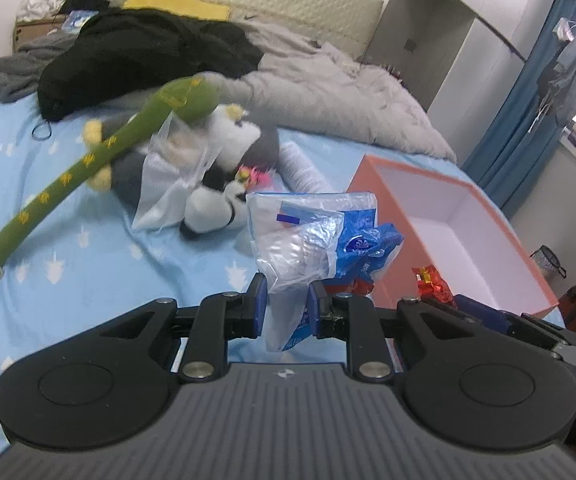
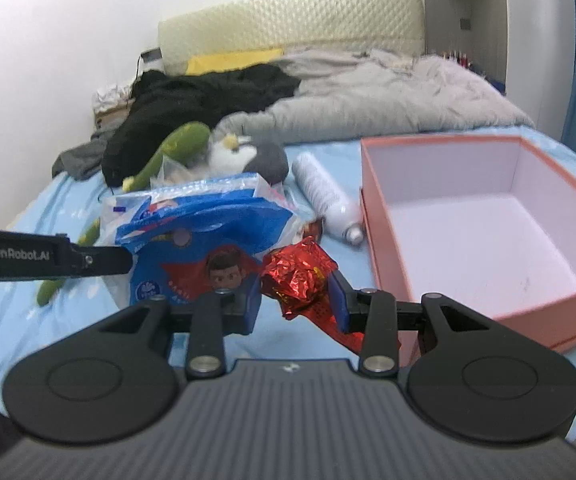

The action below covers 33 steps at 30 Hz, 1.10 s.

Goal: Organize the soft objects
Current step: 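Lift the red wrapper with the right gripper while the left gripper lifts the blue bag, then drop the red wrapper into the pink box while the left gripper drops the blue bag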

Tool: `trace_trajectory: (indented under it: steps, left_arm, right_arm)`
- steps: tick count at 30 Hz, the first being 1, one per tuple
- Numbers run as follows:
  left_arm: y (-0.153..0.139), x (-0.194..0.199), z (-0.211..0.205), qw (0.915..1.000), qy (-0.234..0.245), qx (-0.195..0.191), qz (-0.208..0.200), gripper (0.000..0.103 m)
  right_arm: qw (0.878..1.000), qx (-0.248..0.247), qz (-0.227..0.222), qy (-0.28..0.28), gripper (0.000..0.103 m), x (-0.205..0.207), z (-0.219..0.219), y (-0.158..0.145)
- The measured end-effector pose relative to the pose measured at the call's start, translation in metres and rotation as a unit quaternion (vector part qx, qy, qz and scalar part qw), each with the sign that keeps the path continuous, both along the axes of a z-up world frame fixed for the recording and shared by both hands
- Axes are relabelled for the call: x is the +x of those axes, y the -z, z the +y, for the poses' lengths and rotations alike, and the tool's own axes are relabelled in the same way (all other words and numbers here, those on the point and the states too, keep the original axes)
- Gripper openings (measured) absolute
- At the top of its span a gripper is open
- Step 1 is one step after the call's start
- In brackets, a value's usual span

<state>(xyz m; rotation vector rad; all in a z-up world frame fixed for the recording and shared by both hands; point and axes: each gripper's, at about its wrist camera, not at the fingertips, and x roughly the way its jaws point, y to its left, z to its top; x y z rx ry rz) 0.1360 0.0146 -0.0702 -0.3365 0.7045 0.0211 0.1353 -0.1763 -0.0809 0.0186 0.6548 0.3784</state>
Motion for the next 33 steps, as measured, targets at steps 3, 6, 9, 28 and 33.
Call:
trace_trajectory:
  steps: [3,6,9,28,33]
  left_arm:
    - [-0.013,0.005,-0.006,0.9999,0.006,0.004,-0.014,0.025]
    - [-0.029,0.013,-0.014,0.9994,0.014,0.000,-0.032,0.025]
    - [-0.045,0.023,-0.023,0.9984,0.025,0.002,-0.051,0.025]
    - [-0.074,0.129,-0.123,0.9919,0.107,-0.013,-0.066,0.023]
    - [-0.046,0.173,-0.147,0.9921,0.122,-0.024,-0.014,0.023]
  right_arm:
    - [1.000,0.007,-0.015,0.002,0.040,0.004,-0.006,-0.013]
    - [0.999,0.008,-0.033,0.007,0.040,0.008,-0.012,-0.027]
    - [0.998,0.006,-0.054,0.013,0.040,0.013,-0.020,-0.042]
    - [0.995,-0.009,-0.052,0.086,0.040,0.095,-0.109,-0.077]
    - [0.996,-0.011,0.000,0.091,0.040,0.124,-0.132,-0.050]
